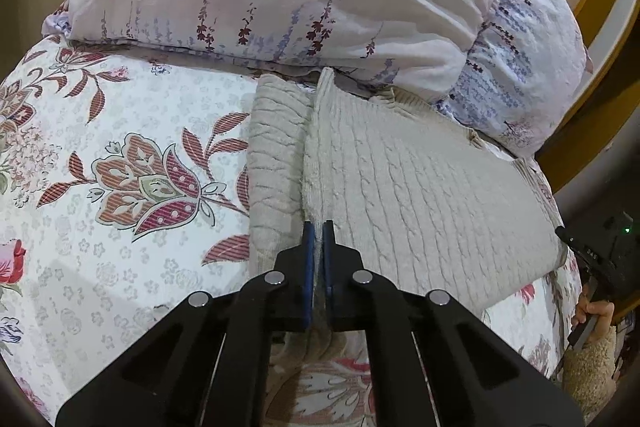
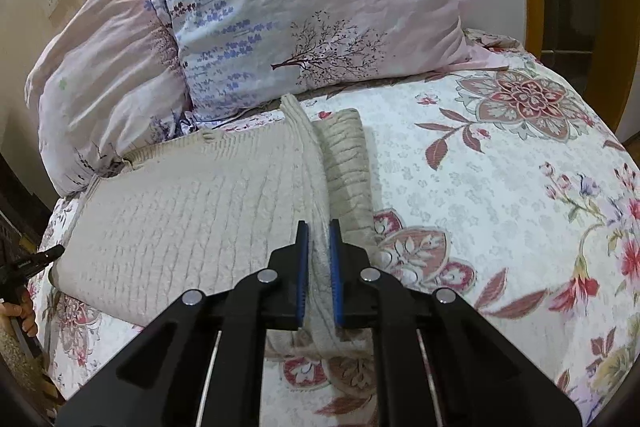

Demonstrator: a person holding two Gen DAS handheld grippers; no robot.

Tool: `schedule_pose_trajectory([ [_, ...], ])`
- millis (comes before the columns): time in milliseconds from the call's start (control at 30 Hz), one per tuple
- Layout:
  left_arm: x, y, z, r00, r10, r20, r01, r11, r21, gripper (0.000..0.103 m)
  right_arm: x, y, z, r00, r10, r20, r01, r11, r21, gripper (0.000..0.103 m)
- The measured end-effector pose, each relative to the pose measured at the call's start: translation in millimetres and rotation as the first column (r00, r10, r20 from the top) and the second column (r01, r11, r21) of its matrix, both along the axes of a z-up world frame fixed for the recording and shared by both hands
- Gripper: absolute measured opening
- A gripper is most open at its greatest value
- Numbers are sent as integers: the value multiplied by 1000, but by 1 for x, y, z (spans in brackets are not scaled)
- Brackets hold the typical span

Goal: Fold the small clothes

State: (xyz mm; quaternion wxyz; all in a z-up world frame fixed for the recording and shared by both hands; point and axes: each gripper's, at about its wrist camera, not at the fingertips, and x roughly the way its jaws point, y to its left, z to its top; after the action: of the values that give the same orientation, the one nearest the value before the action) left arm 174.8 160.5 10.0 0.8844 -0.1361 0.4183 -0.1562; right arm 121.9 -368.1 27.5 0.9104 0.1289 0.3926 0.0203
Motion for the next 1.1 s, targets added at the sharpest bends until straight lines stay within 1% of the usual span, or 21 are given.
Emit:
schedule_pose_trajectory([
  [100,-5,3,0,1000,-11,1,11,1000,-5,3,-8,-2,-1,1000,-13,-7,13,1000,6,9],
  [200,-5,5,-2,1000,-10,1,10,1000,-1,3,-10,-2,-5,999,-29,-18,29,1000,-10,9],
  [333,-1,4,-7,1000,4,-8,-4,1000,2,3,-1,-4,-20,996,-56,-75,54,998,-29,10],
  [400,-1,2,-6,1000,3,-5,-3,1000,12,4,3,0,-21,994,-65,-87,60,997,-55,11],
  [467,-2,1,-3,1000,-3,-5,3,1000,10,4,5,5,-15,993,-68,-93,60,994,-86,19],
  [533,-2,2,3,1000,0,6,0,1000,-4,5,6,8,-8,992,-88,-87,77,990,-116,44],
  [600,-4,1,12,999,11,42,-11,1000,-14,10,6,16,5,995,-92,-39,85,984,-160,46],
  [633,-5,-1,16,998,9,57,-8,1000,-16,12,6,21,10,997,-79,-20,74,982,-174,46],
  [667,-6,-5,19,997,6,72,-5,1000,-13,18,9,31,15,999,-46,-3,45,981,-187,46],
  [767,-6,-27,24,994,-36,107,34,999,23,30,16,61,18,998,58,-1,-57,977,-205,46],
  [867,-6,-48,22,991,-89,104,83,995,62,30,26,90,14,990,141,-18,-142,966,-217,46],
  [933,-6,-58,18,989,-110,99,100,990,99,34,32,103,10,984,177,-27,-179,959,-218,46],
  [1033,-4,-68,10,990,-118,73,105,980,169,40,40,116,4,978,201,-51,-207,955,-213,48],
  [1100,-2,-70,1,992,-120,45,110,977,184,40,45,123,-7,973,209,-97,-226,949,-222,52],
])
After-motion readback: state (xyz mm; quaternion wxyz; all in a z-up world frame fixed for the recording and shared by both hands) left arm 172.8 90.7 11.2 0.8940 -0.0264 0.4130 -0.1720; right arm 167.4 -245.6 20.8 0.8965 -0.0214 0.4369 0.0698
